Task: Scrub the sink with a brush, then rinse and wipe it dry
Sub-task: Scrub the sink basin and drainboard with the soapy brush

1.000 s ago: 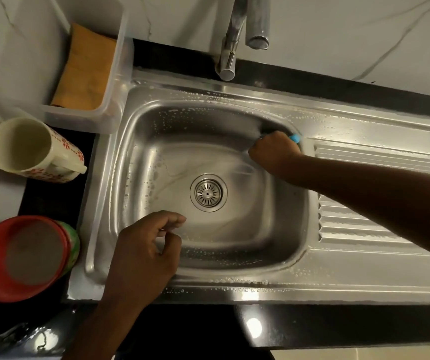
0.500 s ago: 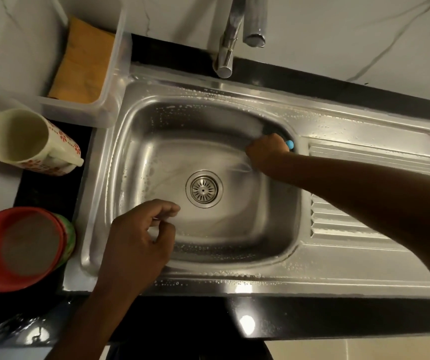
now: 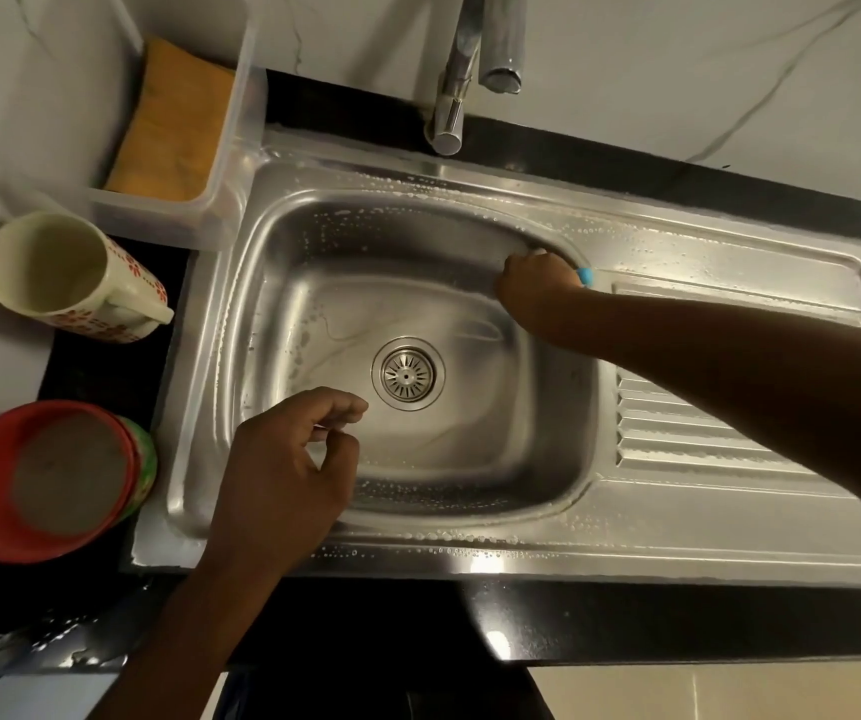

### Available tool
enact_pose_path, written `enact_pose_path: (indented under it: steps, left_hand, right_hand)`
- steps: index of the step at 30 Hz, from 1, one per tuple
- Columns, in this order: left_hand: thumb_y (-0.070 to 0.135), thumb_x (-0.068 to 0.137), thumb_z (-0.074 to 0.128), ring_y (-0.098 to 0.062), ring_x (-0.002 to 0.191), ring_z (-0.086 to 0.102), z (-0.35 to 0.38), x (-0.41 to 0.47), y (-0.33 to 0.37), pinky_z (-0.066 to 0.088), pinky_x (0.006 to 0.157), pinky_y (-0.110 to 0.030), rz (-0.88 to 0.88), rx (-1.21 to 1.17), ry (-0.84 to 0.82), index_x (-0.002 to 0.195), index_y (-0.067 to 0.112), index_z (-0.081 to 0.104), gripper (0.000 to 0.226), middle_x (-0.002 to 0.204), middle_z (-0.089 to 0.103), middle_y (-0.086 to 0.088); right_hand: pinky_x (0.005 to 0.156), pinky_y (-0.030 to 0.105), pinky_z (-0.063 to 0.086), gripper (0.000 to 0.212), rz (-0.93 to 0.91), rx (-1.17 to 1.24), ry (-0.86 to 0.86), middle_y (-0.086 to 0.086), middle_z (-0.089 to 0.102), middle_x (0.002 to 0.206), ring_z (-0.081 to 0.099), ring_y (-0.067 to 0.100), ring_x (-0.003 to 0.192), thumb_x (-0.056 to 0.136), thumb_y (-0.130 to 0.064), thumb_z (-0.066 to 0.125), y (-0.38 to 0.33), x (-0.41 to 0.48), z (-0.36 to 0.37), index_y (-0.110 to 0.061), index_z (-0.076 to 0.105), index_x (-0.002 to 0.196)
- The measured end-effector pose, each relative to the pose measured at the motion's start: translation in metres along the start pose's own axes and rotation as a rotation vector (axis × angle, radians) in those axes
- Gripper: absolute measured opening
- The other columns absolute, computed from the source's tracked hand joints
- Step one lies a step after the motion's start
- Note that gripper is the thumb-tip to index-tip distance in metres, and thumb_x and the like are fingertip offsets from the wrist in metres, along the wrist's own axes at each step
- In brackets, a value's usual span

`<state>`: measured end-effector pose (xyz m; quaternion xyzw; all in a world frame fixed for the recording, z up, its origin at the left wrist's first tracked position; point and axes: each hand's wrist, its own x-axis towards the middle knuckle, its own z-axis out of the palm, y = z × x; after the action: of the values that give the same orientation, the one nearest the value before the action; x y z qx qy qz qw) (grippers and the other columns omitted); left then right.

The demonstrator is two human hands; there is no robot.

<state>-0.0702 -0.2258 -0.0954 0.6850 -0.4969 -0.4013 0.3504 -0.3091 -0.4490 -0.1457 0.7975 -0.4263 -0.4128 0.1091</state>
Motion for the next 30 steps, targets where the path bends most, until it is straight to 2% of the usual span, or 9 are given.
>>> enact_pose_path:
  steps: [8,11,14,16,18,22,25,28,30]
  left_hand:
    - [-0.003,0.086,0.065,0.007,0.097,0.069,0.0,-0.006,0.003,0.048,0.084,-0.004,0.008,0.024,0.029,0.101,0.025,0.077,0.034,0.094,0.075,0.024]
    - [-0.003,0.087,0.065,0.007,0.098,0.068,0.0,-0.007,0.003,0.047,0.086,-0.003,0.024,0.038,0.031,0.103,0.023,0.077,0.033,0.098,0.074,0.023]
    - [-0.004,0.088,0.065,0.005,0.097,0.07,0.002,-0.008,0.001,0.049,0.086,-0.005,0.027,0.027,0.037,0.104,0.021,0.077,0.032,0.098,0.074,0.022]
    - [-0.005,0.088,0.065,0.005,0.096,0.07,0.004,-0.008,0.002,0.049,0.085,-0.005,0.013,0.008,0.048,0.104,0.02,0.078,0.032,0.098,0.075,0.022]
    - [-0.005,0.087,0.064,0.004,0.096,0.07,0.005,-0.009,0.002,0.05,0.085,-0.006,-0.001,-0.009,0.056,0.103,0.021,0.078,0.033,0.097,0.075,0.022]
    - [-0.003,0.087,0.064,0.003,0.097,0.071,0.004,-0.011,0.0,0.049,0.084,-0.006,-0.049,-0.036,0.063,0.102,0.024,0.077,0.034,0.096,0.076,0.023]
    - [-0.004,0.088,0.064,0.003,0.098,0.07,0.002,-0.013,0.0,0.048,0.079,-0.003,-0.055,-0.02,0.071,0.102,0.023,0.077,0.034,0.098,0.076,0.019]
    - [-0.004,0.087,0.063,0.005,0.098,0.07,0.0,-0.014,0.0,0.048,0.076,-0.003,-0.054,0.004,0.067,0.102,0.023,0.078,0.033,0.098,0.076,0.02]
    - [-0.003,0.088,0.063,0.005,0.098,0.069,-0.002,-0.015,0.0,0.048,0.076,-0.002,-0.057,0.005,0.06,0.102,0.023,0.078,0.033,0.098,0.075,0.02]
  right_hand:
    - [0.084,0.037,0.053,0.021,-0.14,0.168,-0.228,0.007,0.069,0.126,0.069,0.029,0.116,0.099,-0.011,0.06,-0.053,-0.04,0.027,-0.013,0.069,0.118]
    - [0.071,0.031,0.05,0.024,-0.226,0.272,-0.424,0.004,0.073,0.112,0.07,0.024,0.097,0.089,-0.014,0.076,-0.062,-0.059,0.026,-0.011,0.072,0.112]
    - [0.07,0.029,0.048,0.029,-0.261,0.186,-0.552,-0.004,0.071,0.092,0.068,0.02,0.087,0.077,-0.028,0.089,-0.047,-0.064,0.007,-0.014,0.066,0.087]
    - [0.072,0.028,0.049,0.034,-0.184,0.155,-0.507,-0.006,0.069,0.089,0.071,0.019,0.094,0.075,-0.028,0.09,-0.024,-0.048,-0.005,-0.015,0.059,0.074]
    - [0.067,0.026,0.047,0.033,-0.118,0.118,-0.403,-0.005,0.07,0.092,0.071,0.019,0.093,0.074,-0.029,0.09,-0.001,-0.03,-0.013,-0.016,0.06,0.074]
    - [0.063,0.027,0.04,0.006,-0.003,0.186,-0.184,0.004,0.071,0.102,0.069,0.023,0.096,0.096,-0.018,0.066,0.011,0.01,0.003,-0.015,0.064,0.092]
    - [0.066,0.026,0.038,0.011,0.022,0.174,-0.117,0.003,0.072,0.115,0.069,0.023,0.105,0.101,-0.02,0.061,-0.003,0.021,0.018,-0.016,0.069,0.108]
    - [0.08,0.033,0.049,0.021,-0.049,0.135,-0.149,0.005,0.073,0.12,0.071,0.027,0.11,0.094,-0.02,0.071,-0.029,0.01,0.034,-0.016,0.072,0.114]
    - [0.08,0.033,0.05,0.027,-0.109,0.209,-0.21,0.005,0.071,0.12,0.07,0.026,0.11,0.09,-0.021,0.073,-0.045,-0.009,0.042,-0.016,0.07,0.116]
